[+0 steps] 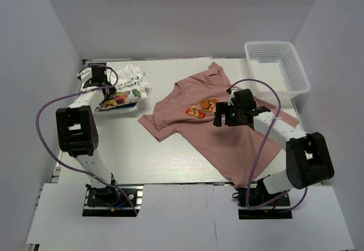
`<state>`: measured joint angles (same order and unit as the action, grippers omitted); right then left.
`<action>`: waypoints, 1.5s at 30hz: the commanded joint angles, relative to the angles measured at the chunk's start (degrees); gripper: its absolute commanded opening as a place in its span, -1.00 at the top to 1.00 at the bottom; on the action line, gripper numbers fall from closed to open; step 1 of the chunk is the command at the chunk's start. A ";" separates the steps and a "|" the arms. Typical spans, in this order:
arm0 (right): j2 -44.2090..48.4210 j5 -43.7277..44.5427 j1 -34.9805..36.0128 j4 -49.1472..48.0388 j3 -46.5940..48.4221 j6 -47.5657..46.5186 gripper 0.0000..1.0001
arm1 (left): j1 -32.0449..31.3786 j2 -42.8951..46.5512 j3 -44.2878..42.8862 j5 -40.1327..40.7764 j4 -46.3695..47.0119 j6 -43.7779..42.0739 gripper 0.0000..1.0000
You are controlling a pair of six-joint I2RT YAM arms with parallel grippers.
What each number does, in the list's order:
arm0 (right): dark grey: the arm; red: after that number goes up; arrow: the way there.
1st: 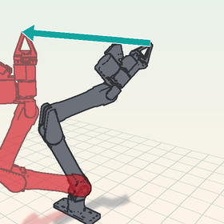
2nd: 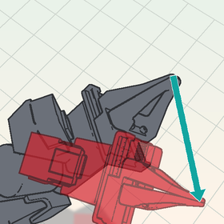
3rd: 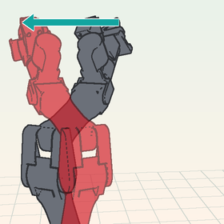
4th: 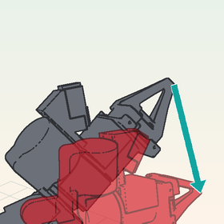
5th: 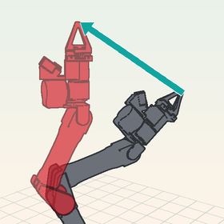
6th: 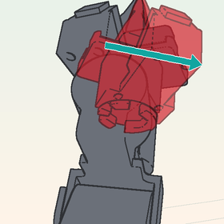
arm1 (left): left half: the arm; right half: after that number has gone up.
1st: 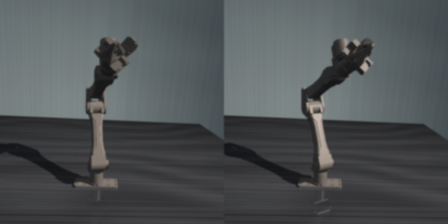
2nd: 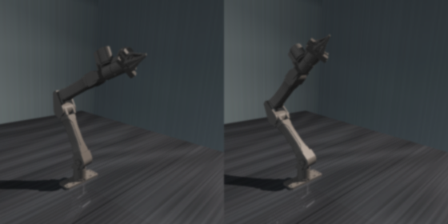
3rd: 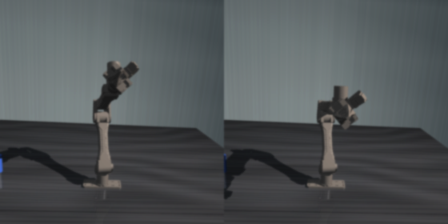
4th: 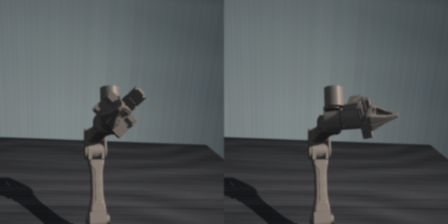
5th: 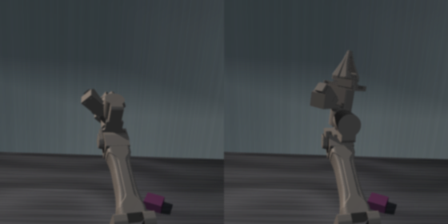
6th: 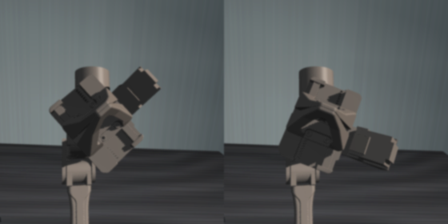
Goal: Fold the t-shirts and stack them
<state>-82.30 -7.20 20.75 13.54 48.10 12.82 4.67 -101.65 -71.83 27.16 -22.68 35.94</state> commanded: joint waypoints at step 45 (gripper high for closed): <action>0.03 4.21 -0.19 2.02 5.78 -2.19 -0.81 | 10.63 -40.65 -53.06 12.75 -12.29 6.15 -1.00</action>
<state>-85.30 -3.81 20.64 15.73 54.52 11.35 13.10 -144.46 -127.98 37.12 -29.91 40.73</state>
